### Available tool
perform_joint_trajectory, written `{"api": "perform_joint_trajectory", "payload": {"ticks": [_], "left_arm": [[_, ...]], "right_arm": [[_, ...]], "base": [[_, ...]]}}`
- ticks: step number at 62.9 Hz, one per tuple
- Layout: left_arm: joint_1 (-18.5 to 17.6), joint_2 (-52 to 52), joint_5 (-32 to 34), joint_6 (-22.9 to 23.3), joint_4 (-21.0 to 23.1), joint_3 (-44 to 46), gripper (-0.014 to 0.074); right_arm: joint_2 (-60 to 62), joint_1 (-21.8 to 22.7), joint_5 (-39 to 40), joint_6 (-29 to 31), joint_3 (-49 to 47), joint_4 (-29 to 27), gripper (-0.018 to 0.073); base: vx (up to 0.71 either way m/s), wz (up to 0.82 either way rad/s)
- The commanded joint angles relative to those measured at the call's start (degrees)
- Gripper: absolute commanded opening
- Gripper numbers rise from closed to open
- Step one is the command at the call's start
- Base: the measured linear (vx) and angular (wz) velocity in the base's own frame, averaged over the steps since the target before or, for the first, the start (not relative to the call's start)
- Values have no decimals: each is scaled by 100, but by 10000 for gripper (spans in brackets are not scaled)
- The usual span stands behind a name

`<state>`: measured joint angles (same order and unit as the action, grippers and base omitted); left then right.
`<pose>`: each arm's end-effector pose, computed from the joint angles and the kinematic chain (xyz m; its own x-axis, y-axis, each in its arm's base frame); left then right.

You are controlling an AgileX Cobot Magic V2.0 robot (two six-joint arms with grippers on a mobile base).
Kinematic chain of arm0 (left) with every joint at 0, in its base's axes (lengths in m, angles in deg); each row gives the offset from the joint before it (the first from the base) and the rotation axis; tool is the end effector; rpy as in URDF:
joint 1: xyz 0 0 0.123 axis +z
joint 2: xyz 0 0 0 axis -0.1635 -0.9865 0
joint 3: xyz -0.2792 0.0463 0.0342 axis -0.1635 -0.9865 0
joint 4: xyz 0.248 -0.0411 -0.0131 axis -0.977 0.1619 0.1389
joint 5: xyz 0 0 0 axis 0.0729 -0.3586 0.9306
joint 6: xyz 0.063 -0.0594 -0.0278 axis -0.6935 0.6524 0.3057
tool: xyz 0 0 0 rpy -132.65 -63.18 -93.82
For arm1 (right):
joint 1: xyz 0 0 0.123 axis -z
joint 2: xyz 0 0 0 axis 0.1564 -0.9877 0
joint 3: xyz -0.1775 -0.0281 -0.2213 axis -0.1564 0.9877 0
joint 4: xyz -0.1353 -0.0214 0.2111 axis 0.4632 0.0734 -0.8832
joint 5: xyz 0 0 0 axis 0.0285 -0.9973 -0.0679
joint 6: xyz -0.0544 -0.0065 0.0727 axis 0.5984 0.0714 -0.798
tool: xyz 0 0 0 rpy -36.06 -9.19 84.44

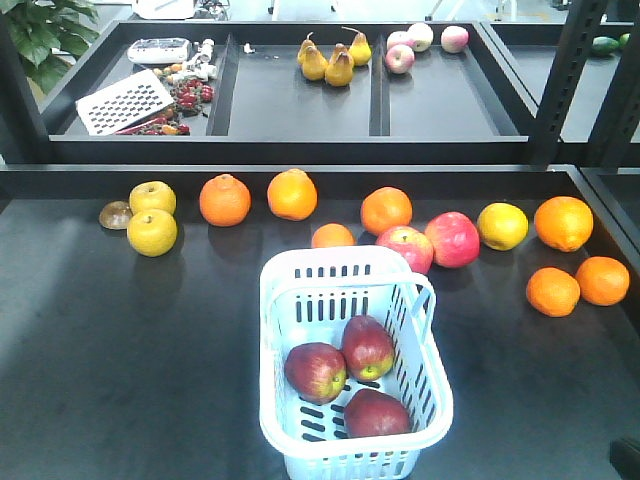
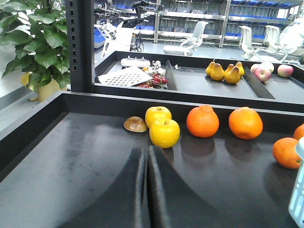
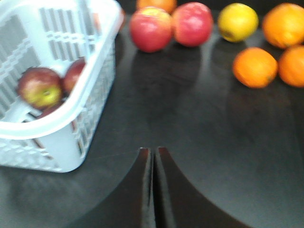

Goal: Pick three apples into basket with both arms

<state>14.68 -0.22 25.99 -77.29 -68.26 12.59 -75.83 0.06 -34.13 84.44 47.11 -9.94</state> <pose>0.0560 0.0048 0.1930 -0.0590 -0.1146 -0.9917 -0.0943 0.9896 -0.1088 0.0709 0.0123 0.1977 -0.4871 -0.1096 -0.8664 -0.1815 0.9831 -0.0223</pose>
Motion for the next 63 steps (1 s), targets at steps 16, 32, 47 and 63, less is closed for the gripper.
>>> {"api": "perform_joint_trajectory", "payload": {"ticks": [16,32,47,63], "left_arm": [[-7,98,472,44,40,-52,-6],[-7,92,472,44,40,-52,-6],[-7,92,472,44,40,-52,-6],[-7,92,472,44,40,-52,-6]], "right_arm": [[1451,745,935,-1142,875,955,-4],[1853,1035,1389,-1232,961,1151,-4],[1853,1035,2134,-1184,961,1236,-4],[1853,1035,2299,-1191,961,1236,-4]], "base": [[0,0],[0,0],[0,0],[0,0]]}}
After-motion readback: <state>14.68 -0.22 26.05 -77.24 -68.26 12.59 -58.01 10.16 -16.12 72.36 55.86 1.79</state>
